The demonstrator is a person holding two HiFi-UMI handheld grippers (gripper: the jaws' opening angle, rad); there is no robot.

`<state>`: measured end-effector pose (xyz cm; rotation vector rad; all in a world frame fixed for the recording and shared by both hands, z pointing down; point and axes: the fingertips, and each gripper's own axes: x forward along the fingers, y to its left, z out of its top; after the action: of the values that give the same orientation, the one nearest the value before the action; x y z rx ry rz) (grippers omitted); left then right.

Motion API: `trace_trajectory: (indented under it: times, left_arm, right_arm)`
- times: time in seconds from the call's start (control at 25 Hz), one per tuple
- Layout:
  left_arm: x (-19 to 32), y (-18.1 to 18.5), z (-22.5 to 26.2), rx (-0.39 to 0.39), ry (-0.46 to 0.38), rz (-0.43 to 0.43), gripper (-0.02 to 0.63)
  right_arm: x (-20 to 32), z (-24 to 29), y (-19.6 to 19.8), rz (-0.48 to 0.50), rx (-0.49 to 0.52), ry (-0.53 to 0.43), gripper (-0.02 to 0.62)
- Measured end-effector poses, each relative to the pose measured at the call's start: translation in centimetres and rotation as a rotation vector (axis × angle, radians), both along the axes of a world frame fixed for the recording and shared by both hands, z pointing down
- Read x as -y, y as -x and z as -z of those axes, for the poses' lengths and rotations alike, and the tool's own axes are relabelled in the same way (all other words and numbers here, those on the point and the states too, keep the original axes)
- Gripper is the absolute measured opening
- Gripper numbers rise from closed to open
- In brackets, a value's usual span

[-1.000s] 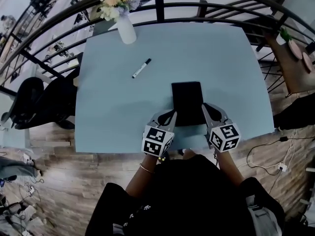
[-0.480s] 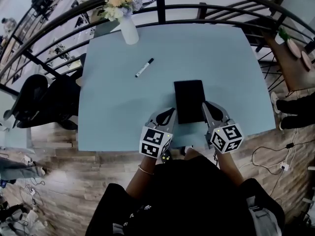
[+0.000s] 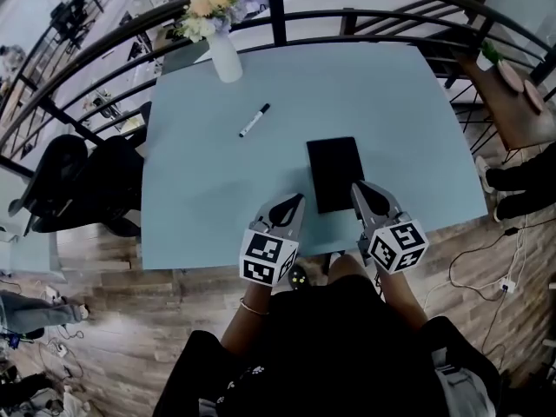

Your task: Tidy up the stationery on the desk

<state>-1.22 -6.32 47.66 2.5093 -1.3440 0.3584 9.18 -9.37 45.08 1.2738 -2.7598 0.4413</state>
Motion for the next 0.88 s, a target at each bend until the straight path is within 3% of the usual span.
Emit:
trace_trajectory:
  times: [0.36, 0.88]
  left_arm:
    - [-0.1, 0.5, 1.6, -0.001, -0.025, 0.078, -0.006]
    - [1.8, -2.2, 1.9, 0.004, -0.016, 0.173, -0.006]
  right_arm:
    - [0.6, 1.5, 0.7, 0.066, 0.018, -0.018, 0.006]
    - [2.6, 1.3, 0.1, 0.202, 0.043, 0.028, 0.006]
